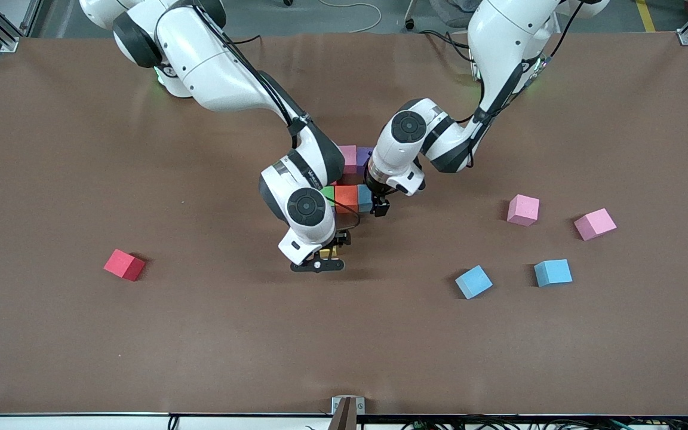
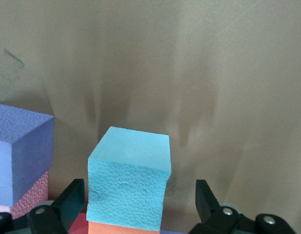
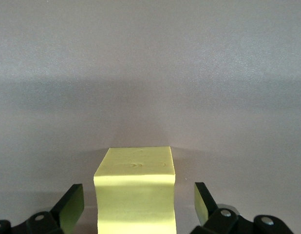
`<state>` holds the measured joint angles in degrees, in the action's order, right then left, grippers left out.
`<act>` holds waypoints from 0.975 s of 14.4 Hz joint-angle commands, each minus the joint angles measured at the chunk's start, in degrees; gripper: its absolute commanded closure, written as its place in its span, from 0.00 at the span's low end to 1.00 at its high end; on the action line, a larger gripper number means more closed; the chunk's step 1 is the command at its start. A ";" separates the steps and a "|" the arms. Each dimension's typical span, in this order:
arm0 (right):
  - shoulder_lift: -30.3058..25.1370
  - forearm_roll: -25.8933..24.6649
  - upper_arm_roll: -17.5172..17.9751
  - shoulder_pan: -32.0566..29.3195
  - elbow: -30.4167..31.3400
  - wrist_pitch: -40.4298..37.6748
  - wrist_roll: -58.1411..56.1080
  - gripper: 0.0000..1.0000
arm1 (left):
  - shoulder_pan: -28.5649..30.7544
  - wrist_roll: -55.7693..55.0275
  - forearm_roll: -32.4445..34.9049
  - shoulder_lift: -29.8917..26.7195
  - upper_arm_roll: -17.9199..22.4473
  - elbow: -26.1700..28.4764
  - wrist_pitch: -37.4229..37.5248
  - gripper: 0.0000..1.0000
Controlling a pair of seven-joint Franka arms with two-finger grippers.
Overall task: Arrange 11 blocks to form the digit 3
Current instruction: 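Reach another blue cube with the left gripper while the right holds yellow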
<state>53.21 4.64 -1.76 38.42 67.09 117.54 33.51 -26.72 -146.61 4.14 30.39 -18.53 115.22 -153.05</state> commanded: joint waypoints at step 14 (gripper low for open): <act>0.93 -2.27 -1.40 0.78 -2.05 -2.67 1.39 0.00 | 11.33 36.53 1.14 0.19 0.69 -26.00 25.52 0.00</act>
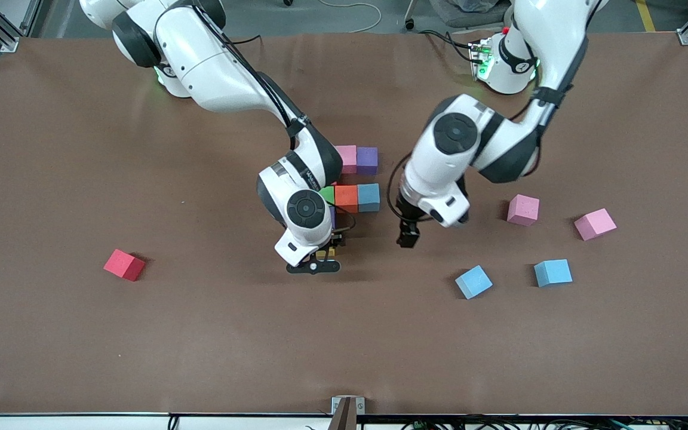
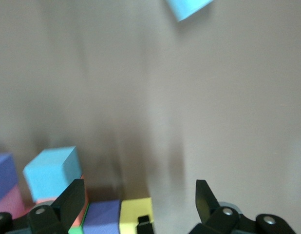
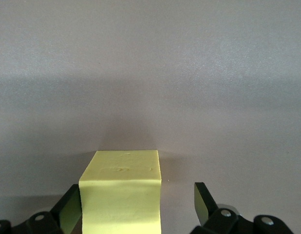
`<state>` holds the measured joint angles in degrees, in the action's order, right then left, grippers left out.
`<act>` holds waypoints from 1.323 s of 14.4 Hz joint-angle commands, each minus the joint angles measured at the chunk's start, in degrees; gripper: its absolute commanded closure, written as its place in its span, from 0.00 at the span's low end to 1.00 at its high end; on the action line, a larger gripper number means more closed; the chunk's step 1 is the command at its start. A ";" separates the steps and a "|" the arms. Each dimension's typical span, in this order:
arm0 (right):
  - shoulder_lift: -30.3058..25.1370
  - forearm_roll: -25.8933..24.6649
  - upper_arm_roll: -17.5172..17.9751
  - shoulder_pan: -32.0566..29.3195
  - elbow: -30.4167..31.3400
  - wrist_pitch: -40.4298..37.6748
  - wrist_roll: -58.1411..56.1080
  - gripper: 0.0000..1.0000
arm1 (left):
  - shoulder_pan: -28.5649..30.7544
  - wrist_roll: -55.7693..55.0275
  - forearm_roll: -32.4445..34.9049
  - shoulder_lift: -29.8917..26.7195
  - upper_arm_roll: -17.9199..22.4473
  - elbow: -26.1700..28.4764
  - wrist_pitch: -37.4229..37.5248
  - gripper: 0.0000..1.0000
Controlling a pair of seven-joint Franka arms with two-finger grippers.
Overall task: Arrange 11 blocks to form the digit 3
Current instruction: 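Reach another blue cube with the left gripper while the right holds yellow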
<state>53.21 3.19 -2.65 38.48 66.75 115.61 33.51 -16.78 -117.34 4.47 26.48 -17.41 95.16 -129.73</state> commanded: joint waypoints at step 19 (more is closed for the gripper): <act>1.63 0.06 0.01 1.86 -1.62 3.92 6.04 0.00 | 12.73 73.30 -1.48 23.79 2.11 -24.32 12.49 0.00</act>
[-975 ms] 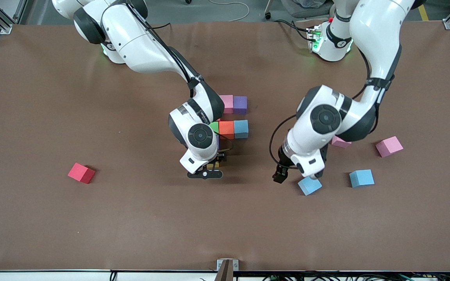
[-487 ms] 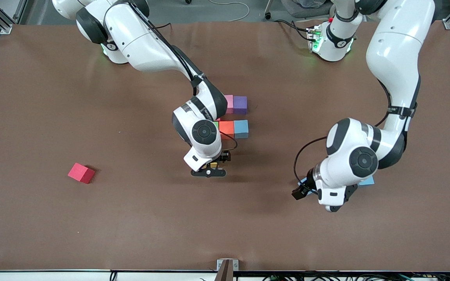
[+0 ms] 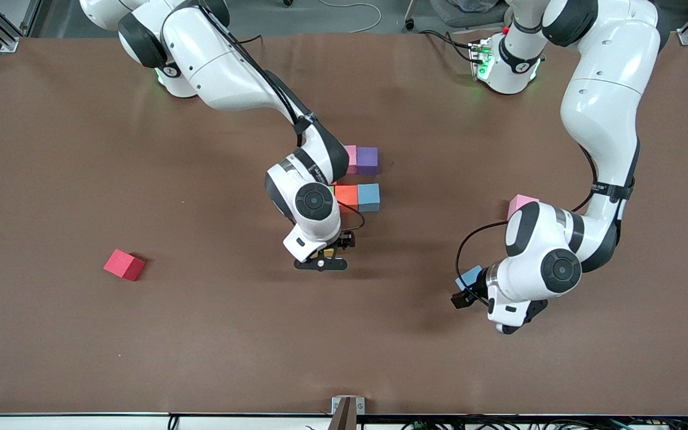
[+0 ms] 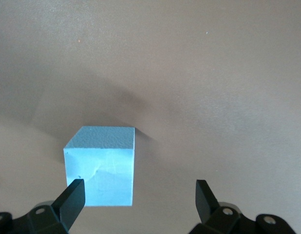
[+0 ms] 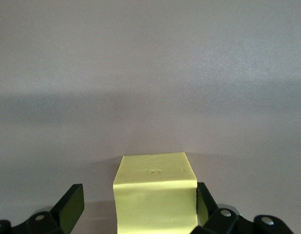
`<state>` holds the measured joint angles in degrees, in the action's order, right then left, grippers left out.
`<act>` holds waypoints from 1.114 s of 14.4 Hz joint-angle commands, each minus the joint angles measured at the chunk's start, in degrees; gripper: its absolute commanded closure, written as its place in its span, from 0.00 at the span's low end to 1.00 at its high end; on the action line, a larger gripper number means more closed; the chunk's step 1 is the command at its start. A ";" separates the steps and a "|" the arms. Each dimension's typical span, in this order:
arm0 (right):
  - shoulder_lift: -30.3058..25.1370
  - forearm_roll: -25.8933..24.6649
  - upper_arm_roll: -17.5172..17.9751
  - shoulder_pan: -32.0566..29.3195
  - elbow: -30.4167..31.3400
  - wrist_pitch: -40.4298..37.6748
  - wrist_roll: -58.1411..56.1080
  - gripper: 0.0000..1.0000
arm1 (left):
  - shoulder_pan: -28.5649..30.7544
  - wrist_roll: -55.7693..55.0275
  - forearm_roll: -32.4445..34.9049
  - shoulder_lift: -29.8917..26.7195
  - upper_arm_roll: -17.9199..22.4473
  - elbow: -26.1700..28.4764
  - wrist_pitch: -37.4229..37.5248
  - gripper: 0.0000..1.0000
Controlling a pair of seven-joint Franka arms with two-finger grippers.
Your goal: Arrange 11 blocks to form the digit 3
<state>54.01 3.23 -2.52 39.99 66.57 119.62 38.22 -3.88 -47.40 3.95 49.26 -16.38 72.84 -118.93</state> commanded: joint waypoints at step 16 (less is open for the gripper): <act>-2.50 0.54 2.34 -2.19 -1.71 -5.61 1.07 0.00 | -0.51 5.74 -1.84 3.56 2.93 -1.21 2.13 0.24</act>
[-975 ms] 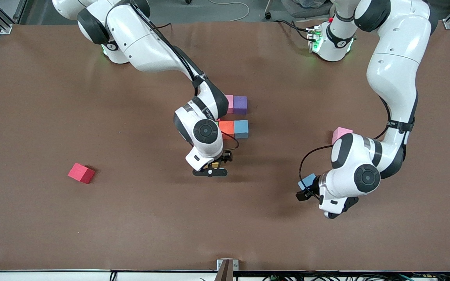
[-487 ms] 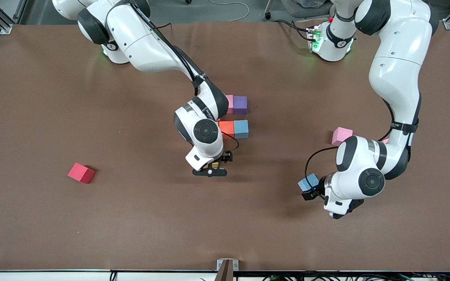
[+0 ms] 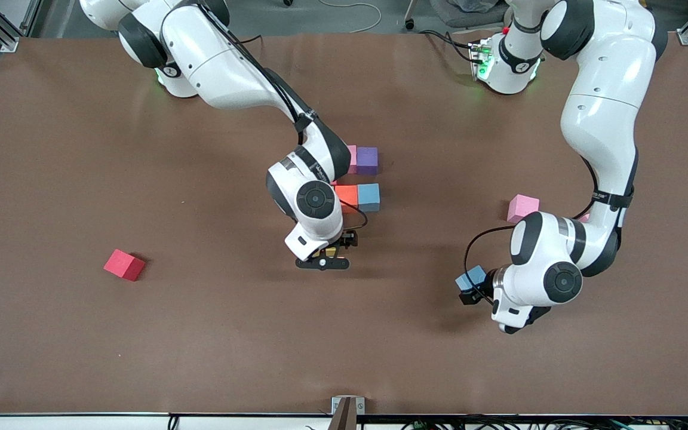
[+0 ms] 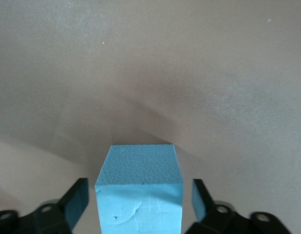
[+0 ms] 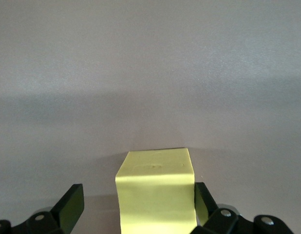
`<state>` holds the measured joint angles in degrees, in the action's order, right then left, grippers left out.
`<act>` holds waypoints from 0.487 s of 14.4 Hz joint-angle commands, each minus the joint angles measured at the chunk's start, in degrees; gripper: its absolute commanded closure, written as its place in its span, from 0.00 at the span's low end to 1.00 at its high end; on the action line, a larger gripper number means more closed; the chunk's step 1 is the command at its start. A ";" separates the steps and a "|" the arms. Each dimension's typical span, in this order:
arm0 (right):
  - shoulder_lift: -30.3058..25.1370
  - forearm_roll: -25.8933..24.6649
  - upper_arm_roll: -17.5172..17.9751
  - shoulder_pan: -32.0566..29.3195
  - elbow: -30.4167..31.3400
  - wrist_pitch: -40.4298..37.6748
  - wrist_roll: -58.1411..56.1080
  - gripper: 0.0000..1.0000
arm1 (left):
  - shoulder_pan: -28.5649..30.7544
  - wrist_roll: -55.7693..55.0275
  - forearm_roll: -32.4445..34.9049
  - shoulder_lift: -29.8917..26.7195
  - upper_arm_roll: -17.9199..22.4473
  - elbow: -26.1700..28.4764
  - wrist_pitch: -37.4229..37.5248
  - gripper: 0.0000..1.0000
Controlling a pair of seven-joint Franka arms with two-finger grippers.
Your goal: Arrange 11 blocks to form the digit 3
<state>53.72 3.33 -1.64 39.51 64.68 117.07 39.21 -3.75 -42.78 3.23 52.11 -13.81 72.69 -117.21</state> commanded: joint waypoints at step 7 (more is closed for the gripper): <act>-5.90 1.77 1.56 -6.62 -0.44 -10.70 -8.34 0.00 | -5.37 -13.69 -1.03 -2.27 -1.40 -1.33 0.49 0.83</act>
<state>50.33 4.34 -1.25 35.59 63.42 109.37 34.30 -6.16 -50.77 2.96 51.83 -15.64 71.25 -117.29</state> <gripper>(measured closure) 0.000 0.454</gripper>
